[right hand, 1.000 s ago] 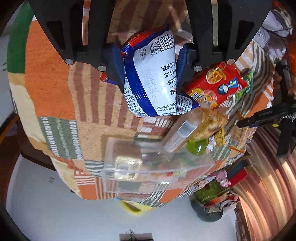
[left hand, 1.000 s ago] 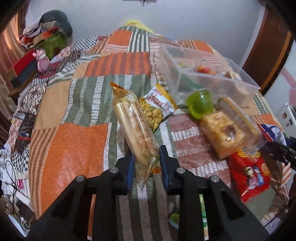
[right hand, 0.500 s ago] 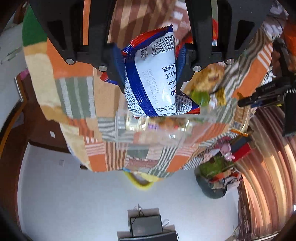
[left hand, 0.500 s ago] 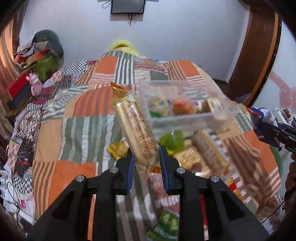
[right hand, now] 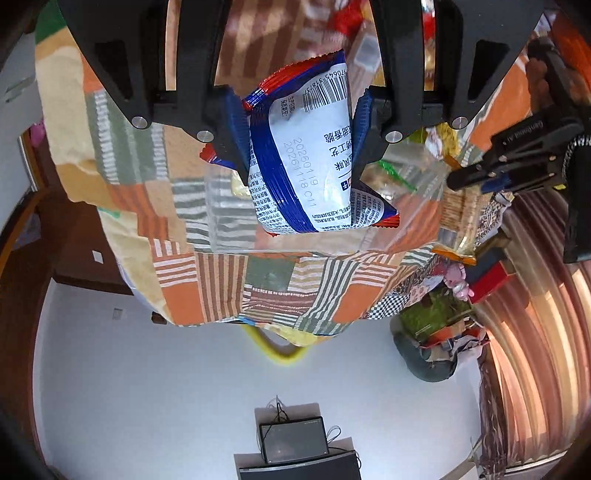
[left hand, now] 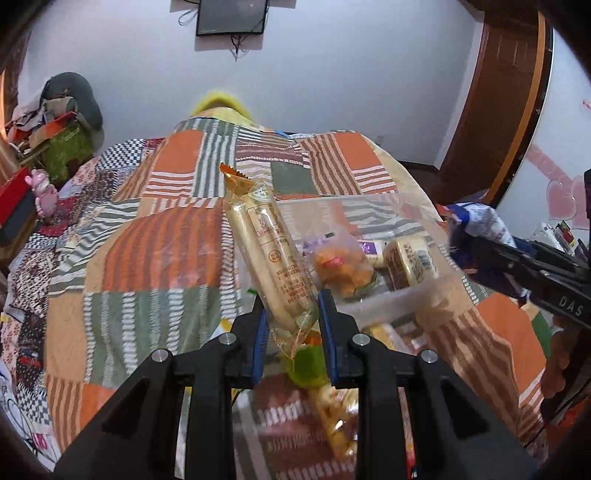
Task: Organize snacks
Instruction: 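Lower the wafer roll into the clear box with the left gripper while the right lowers the chip bag in, then grasp the green pea snack bag with the left gripper while the right grasps the red cartoon snack bag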
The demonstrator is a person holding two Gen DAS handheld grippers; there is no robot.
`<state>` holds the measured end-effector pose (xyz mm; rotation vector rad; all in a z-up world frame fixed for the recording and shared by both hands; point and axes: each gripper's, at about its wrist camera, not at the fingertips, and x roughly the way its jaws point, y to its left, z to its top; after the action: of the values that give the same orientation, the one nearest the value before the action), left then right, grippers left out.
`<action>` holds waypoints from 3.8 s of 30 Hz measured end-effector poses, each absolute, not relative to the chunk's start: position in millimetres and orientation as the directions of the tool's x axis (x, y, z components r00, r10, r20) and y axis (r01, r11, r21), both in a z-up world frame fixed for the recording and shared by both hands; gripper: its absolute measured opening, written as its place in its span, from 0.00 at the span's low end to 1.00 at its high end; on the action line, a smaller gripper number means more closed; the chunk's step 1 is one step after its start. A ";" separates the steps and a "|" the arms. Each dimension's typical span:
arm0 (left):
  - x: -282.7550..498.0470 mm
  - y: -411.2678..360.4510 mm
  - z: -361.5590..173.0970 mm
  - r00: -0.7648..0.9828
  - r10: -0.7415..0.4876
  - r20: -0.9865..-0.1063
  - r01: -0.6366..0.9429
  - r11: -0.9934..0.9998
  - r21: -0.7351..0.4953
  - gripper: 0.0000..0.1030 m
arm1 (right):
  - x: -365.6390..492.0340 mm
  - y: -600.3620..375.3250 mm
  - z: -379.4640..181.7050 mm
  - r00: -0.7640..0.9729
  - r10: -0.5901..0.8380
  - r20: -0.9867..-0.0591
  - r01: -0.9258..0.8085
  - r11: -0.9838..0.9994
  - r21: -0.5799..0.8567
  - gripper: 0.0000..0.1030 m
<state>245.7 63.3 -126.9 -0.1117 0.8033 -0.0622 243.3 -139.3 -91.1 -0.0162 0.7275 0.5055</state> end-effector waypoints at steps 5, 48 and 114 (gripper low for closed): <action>268.9 59.2 -136.2 0.680 -0.101 -0.726 0.026 0.993 -0.114 0.25 | 261.2 -123.0 -98.2 0.615 0.446 -0.650 -0.461 0.872 0.162 0.43; 179.7 75.4 -139.0 0.636 -0.043 -0.770 -0.012 0.998 -0.066 0.81 | 190.7 -131.5 -97.1 0.538 0.443 -0.718 -0.538 0.836 0.112 0.76; 116.1 84.2 -197.9 0.557 -0.057 -0.829 -0.040 0.995 -0.095 0.42 | 145.8 -115.1 -181.1 0.327 0.404 -0.854 -0.532 0.826 0.187 0.62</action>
<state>116.1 84.2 -197.9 -0.1076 0.9808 -0.0097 145.8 -115.1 -181.1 -0.1358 1.0754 0.6154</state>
